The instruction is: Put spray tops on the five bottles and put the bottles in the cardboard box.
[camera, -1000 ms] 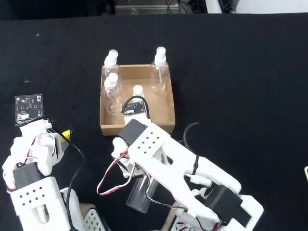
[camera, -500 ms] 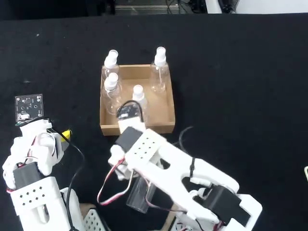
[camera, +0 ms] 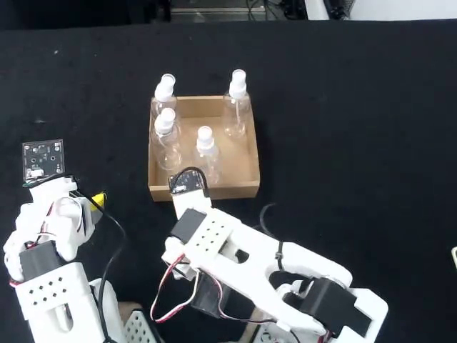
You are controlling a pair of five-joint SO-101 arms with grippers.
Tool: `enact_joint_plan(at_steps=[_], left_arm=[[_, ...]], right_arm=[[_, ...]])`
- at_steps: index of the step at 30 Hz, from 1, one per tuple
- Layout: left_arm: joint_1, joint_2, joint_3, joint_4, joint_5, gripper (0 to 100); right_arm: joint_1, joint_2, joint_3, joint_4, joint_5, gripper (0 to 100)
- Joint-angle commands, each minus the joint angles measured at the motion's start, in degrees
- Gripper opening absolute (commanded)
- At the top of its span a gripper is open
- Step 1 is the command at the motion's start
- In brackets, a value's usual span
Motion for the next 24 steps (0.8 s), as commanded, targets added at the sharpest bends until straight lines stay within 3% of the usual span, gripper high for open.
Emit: enact_joint_plan(at_steps=[1,9,14,20,24], left_arm=[[-0.48,-0.62,-0.92,-1.14,0.26,30],[-0.48,-0.62,-0.92,-1.14,0.35,30],[-0.48,-0.62,-0.92,-1.23,0.44,30],[-0.48,-0.62,-0.92,-1.23,0.44,30],[-0.48,-0.62,-0.92,-1.23,0.35,30]], right_arm=[[-0.7,0.13,0.31,-1.58,-0.79,34.5],[3.43,0.04,5.49,-9.41,-0.18,34.0],[5.01,-0.4,4.26,-9.23,0.0,34.0],[4.92,-0.4,3.91,-9.49,8.09,33.9],[4.92,-0.04,4.09,-9.23,8.7,29.3]])
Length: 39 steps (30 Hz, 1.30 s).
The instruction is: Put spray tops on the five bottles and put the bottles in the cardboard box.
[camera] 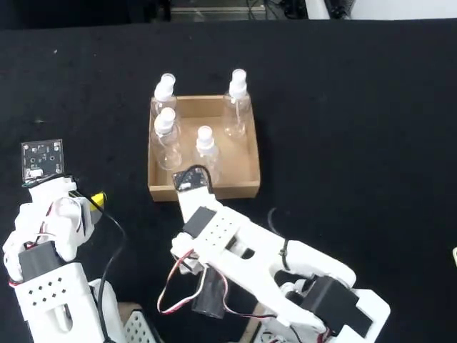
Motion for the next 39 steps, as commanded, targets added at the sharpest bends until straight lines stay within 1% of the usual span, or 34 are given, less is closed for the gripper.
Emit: enact_joint_plan(at_steps=[1,4,6,8,10,11,22,24,28,29,30,31,34,35,37,39], left_arm=[[-0.48,-0.62,-0.92,-1.05,0.35,30],[-0.48,-0.62,-0.84,-2.29,0.44,30],[-0.57,-0.62,-0.4,-3.6,0.53,30],[-1.19,-0.62,-0.48,-3.78,0.62,30],[-1.45,-0.62,-0.57,-3.78,0.53,30],[-1.63,-0.62,-0.57,-3.6,0.35,30],[-8.66,-0.62,-0.31,-3.43,0.26,30],[-10.07,-0.62,-0.31,-3.43,0.26,30],[-11.3,-0.62,-0.31,-3.43,0.35,30],[-11.03,-0.62,-0.22,-3.34,0.53,30],[-10.95,-0.62,0.13,-3.34,0.62,30],[-10.95,-0.62,0.48,-3.69,0.62,30],[-10.95,-0.62,0.66,-3.6,0.7,30],[-10.95,-0.62,0.66,-3.43,0.7,30],[-11.38,-0.62,0.66,-3.43,0.7,30],[-11.47,-0.62,0.66,-3.43,0.7,30]], right_arm=[[0.88,-0.4,-1.54,-0.35,0.97,25.6],[0.88,-0.4,-2.24,-1.41,1.41,12.3],[1.05,-0.4,-2.33,-3.25,1.41,5.8],[1.14,-0.4,-2.07,-4.48,1.49,3.9],[1.14,-0.4,-2.24,-4.84,1.67,4.4],[1.14,-0.4,-2.33,-5.01,2.99,4.7],[0.88,-0.48,-2.42,-17.41,35.43,4.7],[0.88,-0.48,-2.15,-18.37,40.79,4.7],[0.79,-0.48,-2.59,-16.18,52.31,5.1],[0.79,-0.48,-3.21,-15.3,54.86,5.4],[0.79,-0.48,-4.18,-13.98,55.74,7.3],[0.79,-0.48,-5.41,-12.22,54.86,11.0],[0.79,-0.48,-10.33,-4.66,48.26,26.6],[0.79,-0.48,-12.09,-2.11,47.74,29.9],[0.79,-0.48,-15.34,2.9,47.47,33.1],[1.05,-0.48,-17.45,7.12,47.47,33.3]])
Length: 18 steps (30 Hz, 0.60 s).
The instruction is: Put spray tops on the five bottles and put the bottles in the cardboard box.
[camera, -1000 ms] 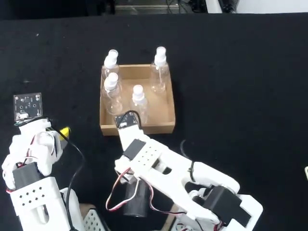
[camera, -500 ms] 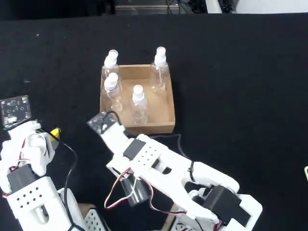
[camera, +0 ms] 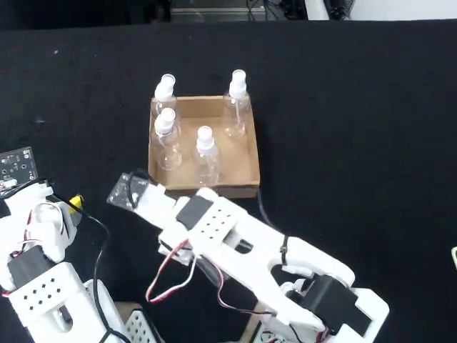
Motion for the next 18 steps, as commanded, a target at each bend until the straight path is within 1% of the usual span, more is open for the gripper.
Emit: enact_joint_plan(at_steps=[1,4,7,10,12,15,17,18], left_arm=[[-1.01,-0.7,-0.75,-0.7,0.62,30],[-1.01,-0.7,-0.75,-0.7,0.62,30],[-1.01,-0.7,-0.75,-0.7,0.62,30],[-1.01,-0.7,-0.75,-0.7,0.53,30],[-1.01,-0.7,-0.75,-0.7,0.53,30],[-0.57,-0.7,-1.01,-0.7,0.53,30],[-0.48,-0.7,-1.1,-0.7,0.62,30],[-0.48,-0.7,-1.27,-0.7,0.62,30]], right_arm=[[0.97,-0.84,-5.67,7.47,-0.7,33.3],[0.7,-4.35,-2.68,7.56,-0.79,33.2],[0.7,-11.91,3.12,7.21,-0.44,33.2],[3.25,-21.49,9.63,7.91,1.32,33.2],[7.47,-25.98,10.51,11.78,5.89,31.5],[17.67,-27.38,7.34,20.48,14.95,27.0],[25.41,-27.12,5.67,25.93,23.91,26.4],[29.01,-27.03,5.41,28.22,29.8,26.3]])
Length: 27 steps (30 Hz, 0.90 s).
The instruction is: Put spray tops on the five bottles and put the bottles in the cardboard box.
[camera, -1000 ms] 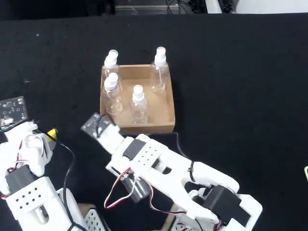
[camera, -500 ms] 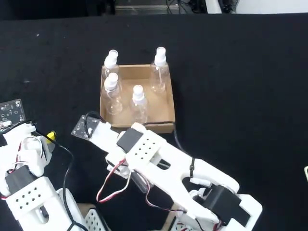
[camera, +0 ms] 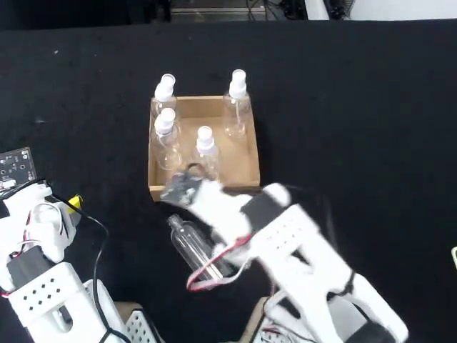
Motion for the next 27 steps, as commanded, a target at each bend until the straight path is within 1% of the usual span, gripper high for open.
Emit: enact_joint_plan(at_steps=[1,3,4,7,9,14,18,21,24,27], left_arm=[[-0.04,-0.7,-1.27,-0.7,0.62,30],[-0.04,-0.7,-1.27,-0.7,0.62,30],[-0.04,-0.7,-1.27,-0.7,0.53,30],[-0.04,-0.7,-1.36,-0.7,0.53,30],[0.04,-0.7,-1.36,-1.05,0.62,30],[0.04,-0.7,-1.36,-1.05,0.62,30],[-0.04,-0.7,-1.01,-0.7,0.35,30],[-0.04,-0.7,-0.92,-0.79,0.44,30],[0.04,-0.7,-1.36,-1.05,0.62,30],[0.04,-0.7,-1.36,-0.97,0.62,30]], right_arm=[[14.95,-1.98,-3.38,8.79,19.43,26.2],[23.38,-1.89,-3.38,10.46,29.8,26.2],[27.78,-1.89,-3.3,10.37,32.97,26.2],[37.71,-1.89,0.13,7.65,40.0,26.2],[40.7,-2.15,5.58,3.43,43.96,26.2],[41.14,-2.33,16.75,-5.54,48.26,26.2],[40.88,-2.33,19.03,-6.51,50.55,26.5],[37.8,-2.33,20.79,-6.51,50.2,26.5],[32.44,-2.33,23.43,-7.38,50.11,26.6],[29.71,-2.33,26.33,-12.22,48.53,26.6]])
